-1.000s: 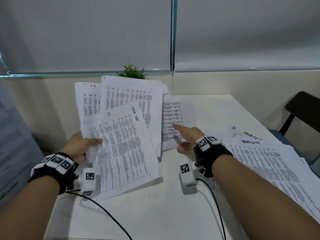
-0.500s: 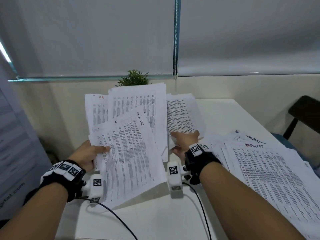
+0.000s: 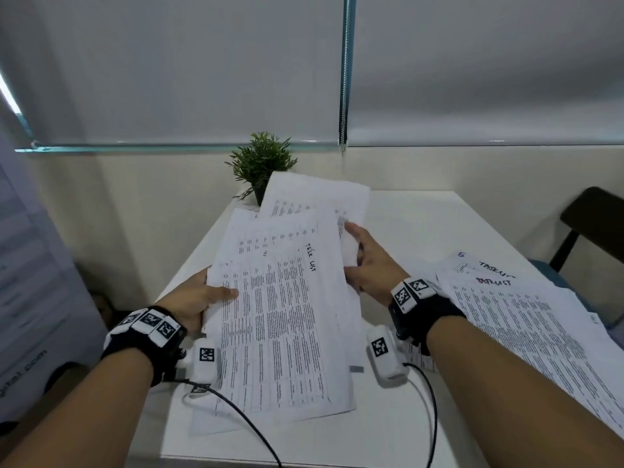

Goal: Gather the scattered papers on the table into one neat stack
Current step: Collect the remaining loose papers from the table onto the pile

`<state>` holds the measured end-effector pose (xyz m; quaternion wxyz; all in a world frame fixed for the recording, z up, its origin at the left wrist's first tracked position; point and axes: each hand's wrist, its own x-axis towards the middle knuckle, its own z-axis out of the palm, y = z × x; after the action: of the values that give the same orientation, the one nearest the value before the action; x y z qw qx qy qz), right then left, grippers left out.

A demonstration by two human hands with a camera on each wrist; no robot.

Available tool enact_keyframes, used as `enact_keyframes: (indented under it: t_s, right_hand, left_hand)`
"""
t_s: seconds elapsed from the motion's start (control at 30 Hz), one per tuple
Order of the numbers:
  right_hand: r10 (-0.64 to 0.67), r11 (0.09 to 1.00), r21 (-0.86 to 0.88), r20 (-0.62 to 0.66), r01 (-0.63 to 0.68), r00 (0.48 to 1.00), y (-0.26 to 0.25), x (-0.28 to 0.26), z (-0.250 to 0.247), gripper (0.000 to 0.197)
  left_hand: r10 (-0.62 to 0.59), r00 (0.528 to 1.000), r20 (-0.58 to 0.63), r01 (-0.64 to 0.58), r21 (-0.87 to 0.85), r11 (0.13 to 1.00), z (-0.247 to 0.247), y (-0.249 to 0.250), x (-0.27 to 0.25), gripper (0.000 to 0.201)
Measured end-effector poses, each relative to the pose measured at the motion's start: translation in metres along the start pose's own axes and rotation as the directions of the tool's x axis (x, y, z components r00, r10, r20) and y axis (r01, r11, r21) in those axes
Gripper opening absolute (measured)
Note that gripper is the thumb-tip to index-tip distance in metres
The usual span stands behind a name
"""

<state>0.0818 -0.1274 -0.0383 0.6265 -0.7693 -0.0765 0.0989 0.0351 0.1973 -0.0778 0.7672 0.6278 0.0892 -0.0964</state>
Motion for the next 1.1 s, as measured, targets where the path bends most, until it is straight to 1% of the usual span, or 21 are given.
enact_keyframes:
  t_s: [0.03,0.1,0.17,0.27,0.3,0.37,0.43,0.47,0.5,0.53,0.57,0.63,0.67,0.73,0.8,0.87,0.93,1.0,1.03,1.07,1.1]
  right_hand:
    - [0.036,0.999,-0.028,0.029,-0.035,0.999,0.001,-0.002,0.004,0.092]
    - [0.111,0.992,-0.062,0.056,-0.107,0.992,0.005,-0.002,0.008,0.091]
    - [0.191,0.981,-0.028,0.036,-0.190,0.981,0.005,-0.004,0.013,0.083]
    - [0.203,0.979,-0.015,-0.021,-0.203,0.979,-0.001,-0.013,0.019,0.069]
    - [0.180,0.984,-0.013,-0.050,-0.180,0.982,-0.007,-0.015,0.020,0.073]
    - [0.154,0.987,0.050,-0.101,-0.150,0.983,-0.009,-0.010,0.011,0.099]
    - [0.142,0.972,0.206,-0.142,-0.111,0.980,0.003,0.005,-0.011,0.129]
    - [0.120,0.962,0.262,-0.138,-0.080,0.983,0.004,0.001,-0.021,0.133]
    - [0.089,0.957,0.287,-0.130,-0.048,0.987,-0.004,-0.011,-0.029,0.129]
    - [0.054,0.960,0.280,-0.139,-0.013,0.989,-0.018,-0.026,-0.033,0.118]
    - [-0.005,0.966,0.253,-0.166,0.047,0.986,-0.028,-0.036,-0.039,0.098]
    - [-0.069,0.975,0.194,-0.190,0.106,0.979,-0.036,-0.050,-0.057,0.059]
    - [-0.078,0.978,0.170,-0.224,0.118,0.972,-0.036,-0.055,-0.070,0.049]
    - [-0.085,0.984,0.125,-0.303,0.128,0.949,-0.037,-0.068,-0.094,0.038]
    - [-0.066,0.990,0.093,-0.370,0.108,0.927,-0.036,-0.085,-0.121,0.029]
    - [0.031,0.996,0.087,-0.437,0.008,0.899,-0.027,-0.102,-0.151,0.028]
    - [0.129,0.987,-0.015,-0.504,-0.158,0.854,-0.019,-0.119,-0.182,0.033]
    - [0.185,0.928,-0.170,-0.563,-0.332,0.805,-0.009,-0.135,-0.208,0.025]
    - [0.206,0.883,-0.229,-0.596,-0.410,0.776,-0.002,-0.145,-0.219,0.016]
    - [0.249,0.837,-0.254,-0.613,-0.485,0.750,0.007,-0.153,-0.229,0.011]
    - [0.299,0.793,-0.262,-0.618,-0.550,0.727,0.016,-0.160,-0.237,0.015]
  left_hand:
    - [-0.009,1.000,0.016,0.009,-0.002,1.000,0.002,-0.002,0.001,0.064]
    - [-0.036,0.998,0.050,0.034,0.026,0.999,0.009,-0.005,0.002,0.064]
    - [-0.066,0.997,0.051,0.060,0.097,0.993,0.016,-0.008,0.005,0.063]
    - [-0.028,1.000,0.003,0.027,0.197,0.980,0.027,-0.003,0.008,0.057]
    - [0.010,1.000,-0.018,-0.006,0.198,0.980,0.031,0.003,0.007,0.054]
    - [0.086,0.996,-0.026,-0.081,0.168,0.983,0.038,0.016,0.005,0.049]
    - [0.158,0.987,0.041,-0.161,0.111,0.981,0.048,0.032,0.001,0.051]
    - [0.188,0.979,0.082,-0.195,0.082,0.977,0.054,0.039,-0.003,0.054]
    - [0.214,0.970,0.115,-0.222,0.060,0.973,0.063,0.047,-0.006,0.056]
    - [0.238,0.962,0.136,-0.245,0.037,0.969,0.074,0.053,-0.009,0.058]
    - [0.259,0.952,0.162,-0.264,0.009,0.964,0.086,0.058,-0.012,0.058]
    - [0.301,0.927,0.223,-0.301,-0.038,0.953,0.116,0.063,-0.015,0.050]
    - [0.314,0.919,0.239,-0.312,-0.048,0.949,0.133,0.064,-0.014,0.045]
    - [0.305,0.914,0.267,-0.311,-0.021,0.950,0.165,0.059,-0.012,0.042]
    - [0.271,0.926,0.264,-0.292,0.044,0.955,0.194,0.051,-0.007,0.042]
    - [0.194,0.954,0.226,-0.224,0.116,0.968,0.220,0.039,0.000,0.041]
    - [0.089,0.969,0.231,-0.148,0.253,0.956,0.248,0.028,0.003,0.033]
    - [-0.006,0.965,0.263,-0.110,0.425,0.898,0.275,0.016,0.005,0.019]
    - [-0.039,0.965,0.258,-0.113,0.551,0.827,0.288,0.010,0.005,0.017]
    - [-0.056,0.969,0.240,-0.139,0.720,0.679,0.296,0.005,0.009,0.023]
    - [-0.059,0.974,0.217,-0.165,0.868,0.468,0.302,-0.001,0.014,0.036]
